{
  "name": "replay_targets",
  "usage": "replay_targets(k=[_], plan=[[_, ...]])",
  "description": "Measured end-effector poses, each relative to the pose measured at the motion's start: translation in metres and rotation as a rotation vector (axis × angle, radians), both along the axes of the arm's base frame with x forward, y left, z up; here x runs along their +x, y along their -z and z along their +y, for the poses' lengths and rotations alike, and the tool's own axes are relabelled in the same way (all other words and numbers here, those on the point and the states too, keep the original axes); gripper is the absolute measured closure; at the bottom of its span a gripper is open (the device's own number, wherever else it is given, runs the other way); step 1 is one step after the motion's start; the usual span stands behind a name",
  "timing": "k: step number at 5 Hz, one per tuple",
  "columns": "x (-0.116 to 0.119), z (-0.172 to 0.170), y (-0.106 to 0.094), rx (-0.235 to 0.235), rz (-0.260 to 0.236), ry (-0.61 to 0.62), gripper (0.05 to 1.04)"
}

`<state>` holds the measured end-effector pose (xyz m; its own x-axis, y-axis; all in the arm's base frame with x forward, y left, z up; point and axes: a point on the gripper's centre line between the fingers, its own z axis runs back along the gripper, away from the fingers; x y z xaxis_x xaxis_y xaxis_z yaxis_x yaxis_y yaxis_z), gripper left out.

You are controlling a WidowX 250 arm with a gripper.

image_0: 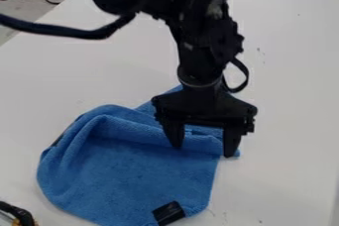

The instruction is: Fold the cloth from bottom right to top left

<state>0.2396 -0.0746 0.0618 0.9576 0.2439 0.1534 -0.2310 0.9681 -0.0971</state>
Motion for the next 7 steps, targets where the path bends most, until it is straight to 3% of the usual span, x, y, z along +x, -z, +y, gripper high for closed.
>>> replay_targets(k=[2, 4, 5, 7], plan=[[-0.037, 0.005, 0.034, 0.073, 0.047, 0.052, 0.080], [-0.066, -0.003, 0.040, 0.079, 0.038, 0.087, 0.081], [-0.071, -0.007, 0.047, 0.067, 0.015, 0.075, 0.081], [-0.063, -0.002, 0.062, 0.005, 0.033, 0.050, 0.127]])
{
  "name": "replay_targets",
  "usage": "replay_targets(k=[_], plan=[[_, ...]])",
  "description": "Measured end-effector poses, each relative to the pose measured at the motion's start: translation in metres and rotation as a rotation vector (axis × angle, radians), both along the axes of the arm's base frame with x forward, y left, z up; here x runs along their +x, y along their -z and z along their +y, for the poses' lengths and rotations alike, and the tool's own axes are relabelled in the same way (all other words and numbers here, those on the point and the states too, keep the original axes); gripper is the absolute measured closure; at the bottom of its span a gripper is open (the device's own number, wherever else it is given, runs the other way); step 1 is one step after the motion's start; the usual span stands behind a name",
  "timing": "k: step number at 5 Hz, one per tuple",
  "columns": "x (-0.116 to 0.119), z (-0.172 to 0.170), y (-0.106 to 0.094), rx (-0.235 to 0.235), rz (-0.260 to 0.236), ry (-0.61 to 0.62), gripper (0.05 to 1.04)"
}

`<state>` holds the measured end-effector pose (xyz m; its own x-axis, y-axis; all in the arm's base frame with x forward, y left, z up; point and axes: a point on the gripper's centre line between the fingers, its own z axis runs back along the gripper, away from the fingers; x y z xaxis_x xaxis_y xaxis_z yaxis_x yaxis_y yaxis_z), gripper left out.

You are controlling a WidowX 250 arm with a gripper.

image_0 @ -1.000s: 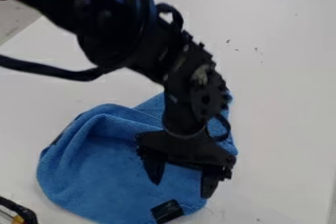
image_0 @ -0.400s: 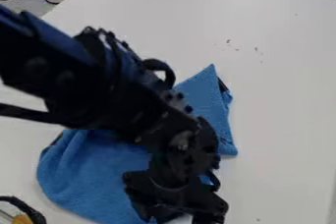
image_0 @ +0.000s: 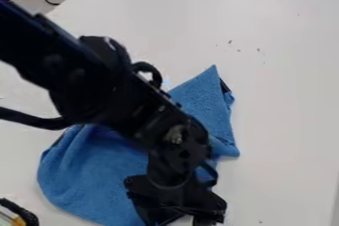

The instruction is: Fold the cloth from bottom right to top left

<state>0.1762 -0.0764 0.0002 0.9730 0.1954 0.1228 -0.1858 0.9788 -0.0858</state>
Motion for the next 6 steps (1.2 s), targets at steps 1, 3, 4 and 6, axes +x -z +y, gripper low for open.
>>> replay_targets(k=[1, 3, 4, 6], plan=[[0.003, 0.002, 0.001, -0.030, 0.015, -0.033, 0.349], [0.007, 0.006, 0.001, -0.060, 0.021, -0.067, 0.649], [0.008, 0.007, 0.001, -0.048, 0.015, -0.045, 0.713], [0.030, 0.003, -0.014, 0.072, 0.028, -0.011, 0.959]])
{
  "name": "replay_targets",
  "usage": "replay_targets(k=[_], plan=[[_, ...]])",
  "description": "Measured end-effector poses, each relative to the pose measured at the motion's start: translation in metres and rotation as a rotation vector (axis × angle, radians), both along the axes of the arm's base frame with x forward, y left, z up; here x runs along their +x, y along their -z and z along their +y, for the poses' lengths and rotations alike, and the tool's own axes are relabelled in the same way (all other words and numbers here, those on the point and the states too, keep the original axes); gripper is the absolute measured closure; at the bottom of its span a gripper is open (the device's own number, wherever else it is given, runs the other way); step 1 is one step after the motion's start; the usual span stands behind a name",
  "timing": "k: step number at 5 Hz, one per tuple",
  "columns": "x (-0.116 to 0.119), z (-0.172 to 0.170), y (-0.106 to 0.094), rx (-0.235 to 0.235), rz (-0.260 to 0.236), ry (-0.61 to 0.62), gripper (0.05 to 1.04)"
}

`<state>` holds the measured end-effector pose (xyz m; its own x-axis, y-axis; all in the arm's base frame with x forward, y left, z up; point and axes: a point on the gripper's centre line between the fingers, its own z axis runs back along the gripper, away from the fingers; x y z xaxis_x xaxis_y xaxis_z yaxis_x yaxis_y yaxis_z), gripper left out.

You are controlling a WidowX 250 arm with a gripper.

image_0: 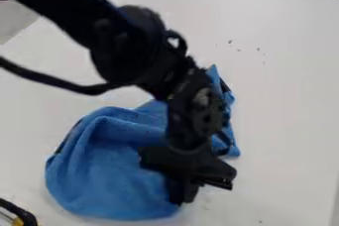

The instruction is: Fold the cloth from bottom right to top left

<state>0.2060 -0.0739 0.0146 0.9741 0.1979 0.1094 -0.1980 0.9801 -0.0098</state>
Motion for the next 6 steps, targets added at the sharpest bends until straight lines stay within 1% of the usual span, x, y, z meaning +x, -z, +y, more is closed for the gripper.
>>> replay_targets(k=[1, 2, 3, 4, 5, 6], plan=[[0.004, -0.006, -0.021, 0.068, 0.011, 0.009, 1.019], [0.004, -0.010, -0.038, 0.056, 0.055, -0.003, 1.024], [0.016, 0.006, -0.053, 0.032, 0.051, -0.035, 1.024], [0.038, 0.038, -0.065, 0.001, 0.025, -0.035, 1.025], [0.064, 0.073, -0.080, -0.020, -0.013, -0.013, 1.025], [0.080, 0.102, -0.079, -0.053, -0.014, -0.015, 1.025]])
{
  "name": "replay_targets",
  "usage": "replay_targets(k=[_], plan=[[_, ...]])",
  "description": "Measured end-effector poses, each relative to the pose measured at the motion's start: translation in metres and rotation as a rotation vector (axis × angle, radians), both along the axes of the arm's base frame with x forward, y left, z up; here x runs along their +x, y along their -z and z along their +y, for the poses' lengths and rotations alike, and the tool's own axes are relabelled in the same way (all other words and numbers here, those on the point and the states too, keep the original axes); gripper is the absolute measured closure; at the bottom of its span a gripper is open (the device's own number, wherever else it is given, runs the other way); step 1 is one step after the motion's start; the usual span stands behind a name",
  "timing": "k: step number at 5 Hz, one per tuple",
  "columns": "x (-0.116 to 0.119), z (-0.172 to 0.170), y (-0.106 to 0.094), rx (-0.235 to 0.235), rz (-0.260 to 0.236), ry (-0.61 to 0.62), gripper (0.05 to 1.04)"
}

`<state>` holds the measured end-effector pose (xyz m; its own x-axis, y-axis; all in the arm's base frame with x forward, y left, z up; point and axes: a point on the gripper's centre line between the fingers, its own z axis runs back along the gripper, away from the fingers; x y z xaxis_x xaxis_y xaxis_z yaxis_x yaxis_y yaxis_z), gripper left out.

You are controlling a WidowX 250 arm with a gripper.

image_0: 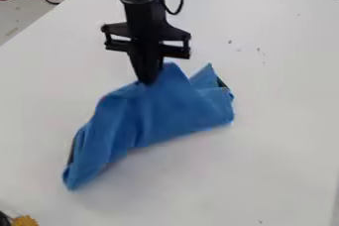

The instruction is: Fold the cloth from bottom right to top left

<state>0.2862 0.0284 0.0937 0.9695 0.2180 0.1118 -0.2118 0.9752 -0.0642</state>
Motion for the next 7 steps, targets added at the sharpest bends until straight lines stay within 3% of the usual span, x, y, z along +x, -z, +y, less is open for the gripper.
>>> replay_targets(k=[2, 3, 6, 7], plan=[[0.024, 0.044, 0.047, -0.085, -0.009, 0.051, 1.025], [0.038, 0.061, 0.068, -0.105, -0.003, 0.088, 1.025], [0.071, 0.097, 0.073, -0.091, 0.024, 0.154, 0.998], [0.068, 0.096, 0.075, -0.095, 0.036, 0.154, 0.837]])
